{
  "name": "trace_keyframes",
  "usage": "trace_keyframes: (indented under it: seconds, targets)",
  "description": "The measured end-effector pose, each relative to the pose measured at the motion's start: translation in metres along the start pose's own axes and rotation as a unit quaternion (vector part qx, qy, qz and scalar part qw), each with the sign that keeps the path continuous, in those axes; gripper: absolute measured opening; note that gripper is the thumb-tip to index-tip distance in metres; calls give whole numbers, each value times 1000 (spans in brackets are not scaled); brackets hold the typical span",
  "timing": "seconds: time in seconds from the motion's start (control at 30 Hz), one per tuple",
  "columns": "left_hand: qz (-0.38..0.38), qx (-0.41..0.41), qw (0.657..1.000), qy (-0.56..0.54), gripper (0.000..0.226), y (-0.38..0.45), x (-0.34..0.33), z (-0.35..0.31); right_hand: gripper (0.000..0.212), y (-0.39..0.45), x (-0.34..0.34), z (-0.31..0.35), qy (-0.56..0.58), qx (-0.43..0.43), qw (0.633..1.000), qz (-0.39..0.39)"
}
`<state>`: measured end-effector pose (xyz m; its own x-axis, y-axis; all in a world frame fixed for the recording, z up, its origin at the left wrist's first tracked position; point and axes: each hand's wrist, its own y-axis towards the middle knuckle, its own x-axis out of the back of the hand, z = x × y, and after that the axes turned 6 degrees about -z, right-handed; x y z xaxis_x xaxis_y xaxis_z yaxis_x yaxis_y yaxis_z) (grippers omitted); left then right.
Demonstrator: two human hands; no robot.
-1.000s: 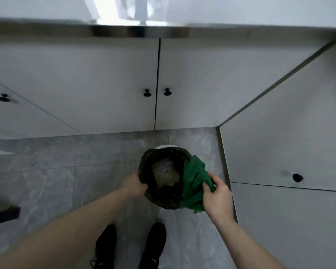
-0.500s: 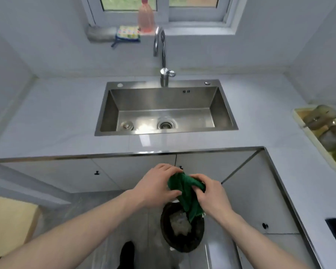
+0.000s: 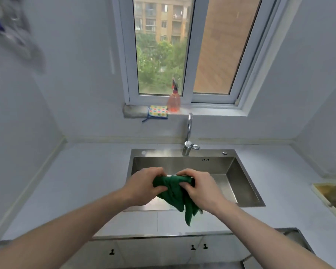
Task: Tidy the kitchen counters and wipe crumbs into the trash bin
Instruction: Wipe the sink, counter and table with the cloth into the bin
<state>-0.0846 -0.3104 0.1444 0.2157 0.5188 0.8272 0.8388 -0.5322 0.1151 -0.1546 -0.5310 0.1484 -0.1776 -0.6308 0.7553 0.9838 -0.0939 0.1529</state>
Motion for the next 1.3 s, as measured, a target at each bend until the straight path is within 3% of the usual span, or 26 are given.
trace_keyframes:
  seconds: [0.4,0.67,0.8,0.9,1.3]
  targets:
    - [-61,-1,998,12,21,173,122,78,21,211,4,53,-15,30,999,-35]
    - [-133,8,977,165,18,297,173,112,29,374,0,63,-99,67,991,-62]
    - [-163,46,964,206,21,341,184,134,35,430,-13,75,-159,68,982,-74]
    - [-177,29,953,245,21,373,191,153,39,469,-22,79,-184,64,977,-85]
    - [-165,15,941,296,19,448,159,241,41,560,-95,49,-157,53,985,-53]
